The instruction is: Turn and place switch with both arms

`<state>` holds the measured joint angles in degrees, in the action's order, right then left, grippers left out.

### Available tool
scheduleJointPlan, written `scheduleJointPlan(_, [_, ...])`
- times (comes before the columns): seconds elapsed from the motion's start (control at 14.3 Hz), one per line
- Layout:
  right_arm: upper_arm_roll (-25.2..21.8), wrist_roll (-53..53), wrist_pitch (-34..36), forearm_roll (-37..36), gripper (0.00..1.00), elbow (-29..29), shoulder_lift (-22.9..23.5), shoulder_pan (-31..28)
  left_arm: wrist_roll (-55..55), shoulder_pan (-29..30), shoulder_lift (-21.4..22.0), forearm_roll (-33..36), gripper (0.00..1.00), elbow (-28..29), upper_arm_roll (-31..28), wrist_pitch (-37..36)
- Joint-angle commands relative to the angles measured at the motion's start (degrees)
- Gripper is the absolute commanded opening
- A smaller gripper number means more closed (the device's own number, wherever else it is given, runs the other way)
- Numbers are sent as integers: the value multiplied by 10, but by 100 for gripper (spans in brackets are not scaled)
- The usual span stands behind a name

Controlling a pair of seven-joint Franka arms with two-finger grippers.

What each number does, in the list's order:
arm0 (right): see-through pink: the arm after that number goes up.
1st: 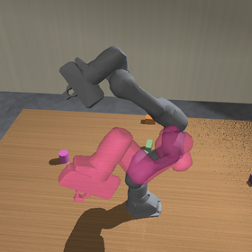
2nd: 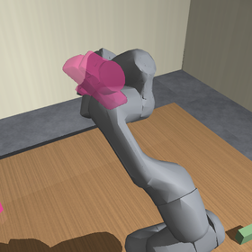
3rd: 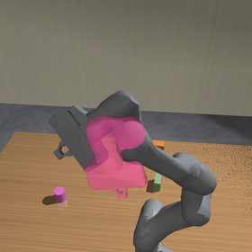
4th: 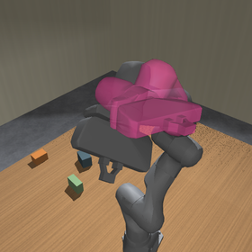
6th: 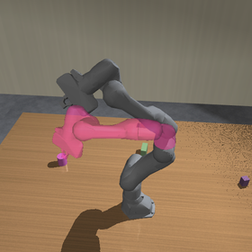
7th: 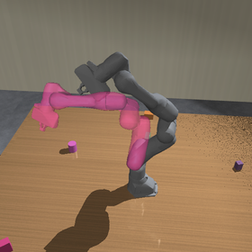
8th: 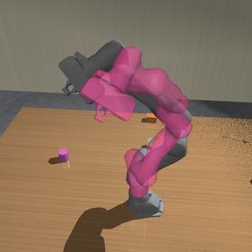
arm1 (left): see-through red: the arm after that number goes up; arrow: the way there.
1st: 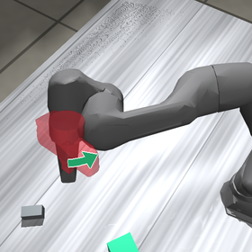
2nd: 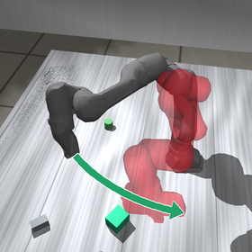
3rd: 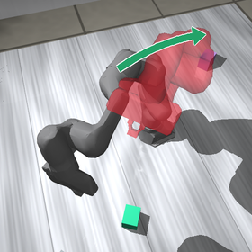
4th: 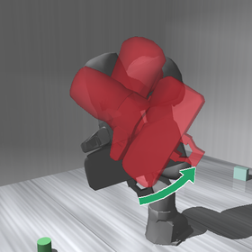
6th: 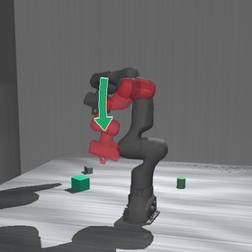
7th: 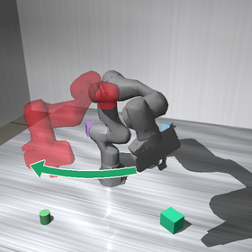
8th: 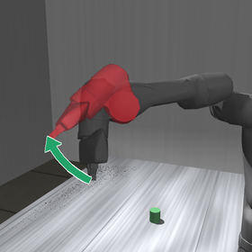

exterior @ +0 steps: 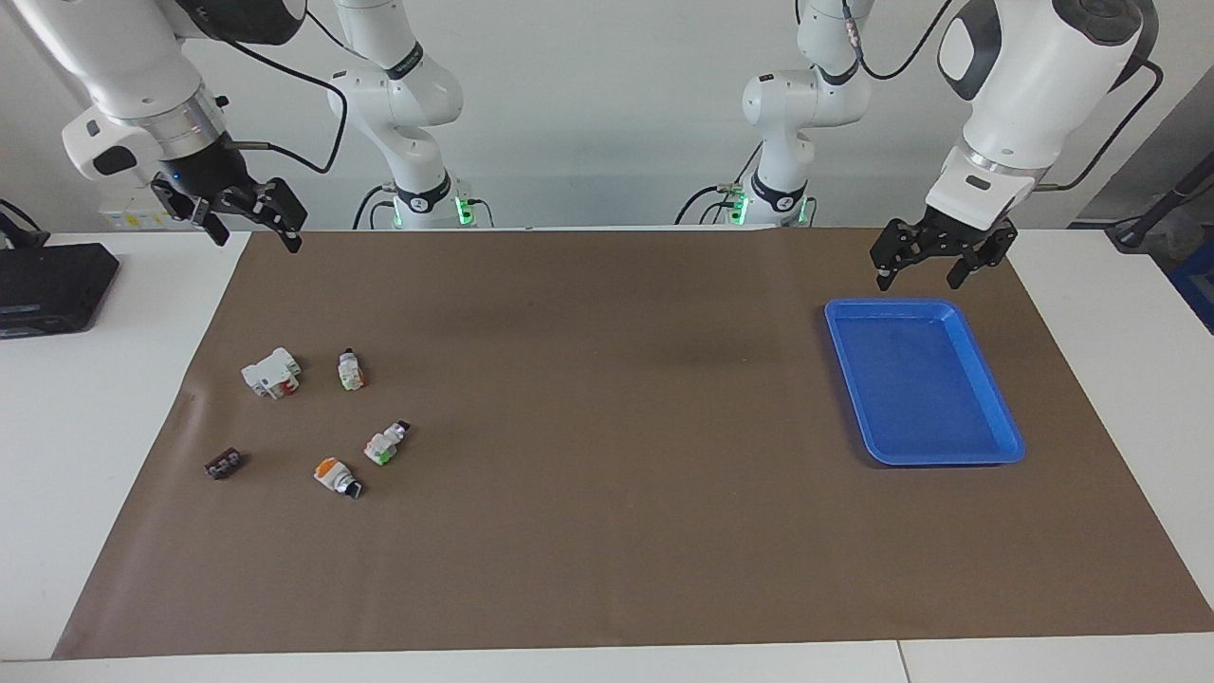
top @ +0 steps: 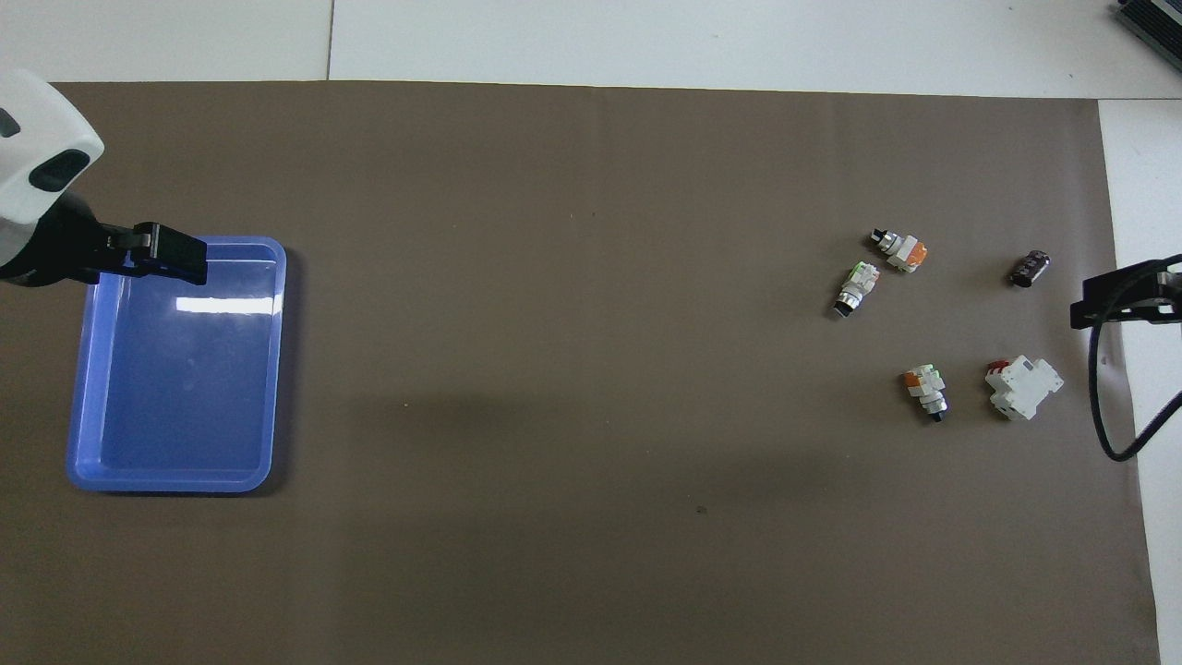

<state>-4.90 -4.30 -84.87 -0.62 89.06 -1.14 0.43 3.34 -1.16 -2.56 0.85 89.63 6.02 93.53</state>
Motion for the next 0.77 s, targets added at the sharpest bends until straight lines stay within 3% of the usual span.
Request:
scheduleJointPlan(0.0, [2, -5, -6, 4, 100, 18, -15, -1, -2, 1, 10, -5, 100, 11, -2, -1])
scheduleJointPlan(0.28, [2, -2, -7, 4, 100, 24, -18, -9, -2, 1, 10, -5, 100, 11, -2, -1])
scheduleJointPlan(0.42, [1, -2, -29, 3, 100, 58, -35, -9, -2, 1, 10, -5, 100, 11, -1, -1])
scheduleJointPlan(0.56, [0, 3, -80, 7, 100, 120, -60, -14, -2, 1, 10, -5, 100, 11, -2, -1])
scheduleJointPlan(0.7, [-2, 46, -186, 7, 100, 236, -97, -17, -2, 1, 11, -5, 100, 11, -2, -1])
